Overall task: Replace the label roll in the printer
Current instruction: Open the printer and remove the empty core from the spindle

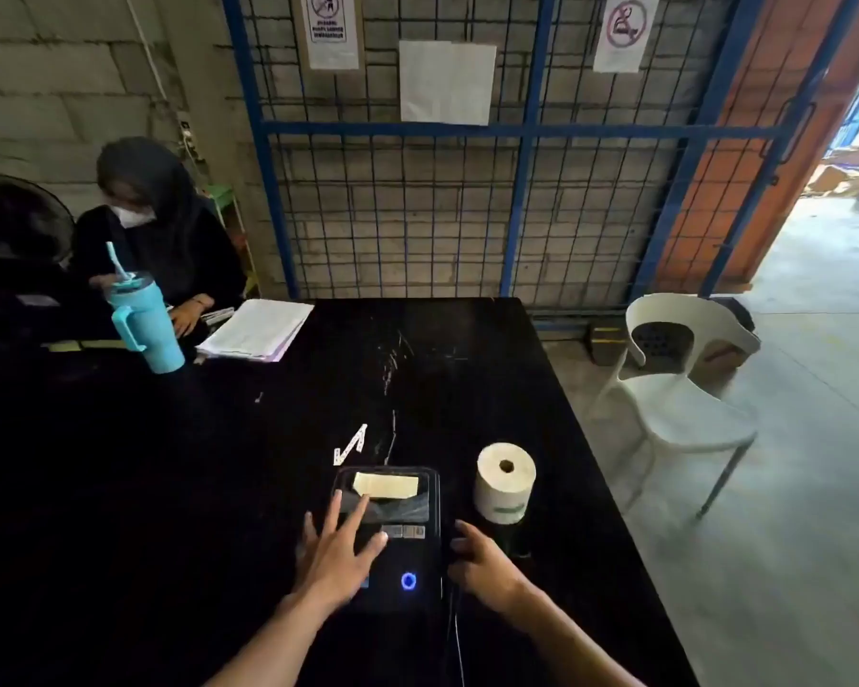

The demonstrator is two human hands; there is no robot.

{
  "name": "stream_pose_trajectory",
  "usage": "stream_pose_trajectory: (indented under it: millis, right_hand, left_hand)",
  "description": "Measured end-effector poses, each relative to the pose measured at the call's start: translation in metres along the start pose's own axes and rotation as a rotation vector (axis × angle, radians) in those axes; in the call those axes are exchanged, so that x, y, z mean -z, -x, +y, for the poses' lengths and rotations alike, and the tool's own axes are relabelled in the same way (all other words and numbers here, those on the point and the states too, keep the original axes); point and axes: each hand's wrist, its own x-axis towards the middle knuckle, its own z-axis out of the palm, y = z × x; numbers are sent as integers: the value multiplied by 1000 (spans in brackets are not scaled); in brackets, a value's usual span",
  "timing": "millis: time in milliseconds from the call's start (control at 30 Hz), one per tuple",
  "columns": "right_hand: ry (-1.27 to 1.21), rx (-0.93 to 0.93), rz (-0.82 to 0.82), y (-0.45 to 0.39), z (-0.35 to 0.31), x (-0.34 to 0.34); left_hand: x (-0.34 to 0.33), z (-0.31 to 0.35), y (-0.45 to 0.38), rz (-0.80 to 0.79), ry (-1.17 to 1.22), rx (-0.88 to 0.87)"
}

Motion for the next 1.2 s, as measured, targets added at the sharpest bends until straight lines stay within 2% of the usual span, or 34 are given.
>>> stream_pose_trajectory:
  millis: [67, 200, 300, 400, 533, 833, 1033, 1200]
  right_hand:
    - [25, -15, -88, 2, 11, -13]
    - [-14, 97, -188, 0, 47, -23]
    - [87, 136, -86, -6, 67, -30]
    - [45, 78, 70, -9, 78, -40]
    - [15, 73, 182, -4, 84, -44]
    - [123, 147, 200, -5, 92, -38]
    - [87, 172, 195, -5, 94, -36]
    - [-34, 201, 177, -4, 86, -31]
  left_hand:
    - [-8, -6, 3, -38, -25, 32]
    - [-20, -11, 7, -11, -94, 35]
    - [-24, -10, 11, 20, -135, 36]
    - [-28, -9, 13, 38, -187, 36]
    - [-30, -12, 13, 47, -193, 40]
    - [-27, -7, 17, 82, -218, 36]
    - [-22, -2, 17, 97, -180, 48]
    - [-2, 10, 8, 74, -123, 84]
